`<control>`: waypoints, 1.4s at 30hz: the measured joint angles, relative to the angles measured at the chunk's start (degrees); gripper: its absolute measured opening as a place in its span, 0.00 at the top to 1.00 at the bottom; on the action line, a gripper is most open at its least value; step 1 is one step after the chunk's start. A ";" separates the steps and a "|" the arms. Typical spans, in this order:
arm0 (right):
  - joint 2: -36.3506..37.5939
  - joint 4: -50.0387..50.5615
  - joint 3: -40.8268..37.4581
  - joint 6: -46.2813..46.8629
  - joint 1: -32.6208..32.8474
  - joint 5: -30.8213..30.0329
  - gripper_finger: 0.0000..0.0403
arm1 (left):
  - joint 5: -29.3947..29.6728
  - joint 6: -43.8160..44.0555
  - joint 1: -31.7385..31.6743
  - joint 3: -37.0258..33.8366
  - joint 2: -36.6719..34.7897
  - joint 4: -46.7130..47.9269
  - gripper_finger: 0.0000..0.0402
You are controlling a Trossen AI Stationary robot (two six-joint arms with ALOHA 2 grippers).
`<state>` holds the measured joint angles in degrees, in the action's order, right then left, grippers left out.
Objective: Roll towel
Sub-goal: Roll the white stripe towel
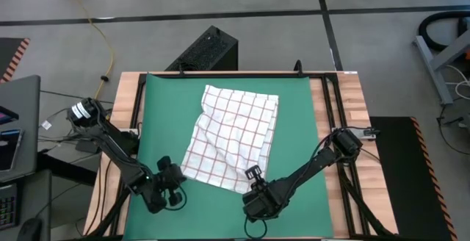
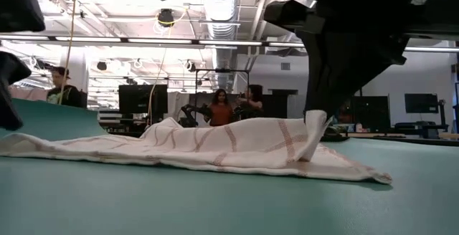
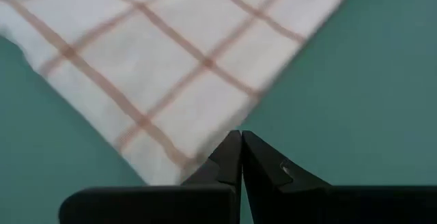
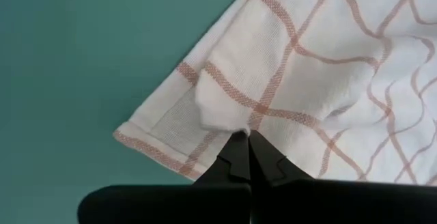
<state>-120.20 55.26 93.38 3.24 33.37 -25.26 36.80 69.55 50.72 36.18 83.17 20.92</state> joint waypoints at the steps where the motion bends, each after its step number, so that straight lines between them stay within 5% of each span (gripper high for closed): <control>1: 0.00 0.03 0.00 0.23 0.15 -0.05 0.99 | 0.63 0.15 -0.06 0.02 0.42 -0.07 1.00; 30: 0.00 0.88 -0.02 3.21 0.35 -0.62 1.00 | -0.53 3.09 -0.70 0.09 6.91 0.55 1.00; 42: 0.00 1.48 -0.02 6.91 1.31 5.63 1.00 | -1.58 4.12 -0.83 0.09 6.90 2.80 1.00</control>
<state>-120.20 56.74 93.36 10.15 34.68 -19.63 35.22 73.66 49.89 36.27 90.06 23.72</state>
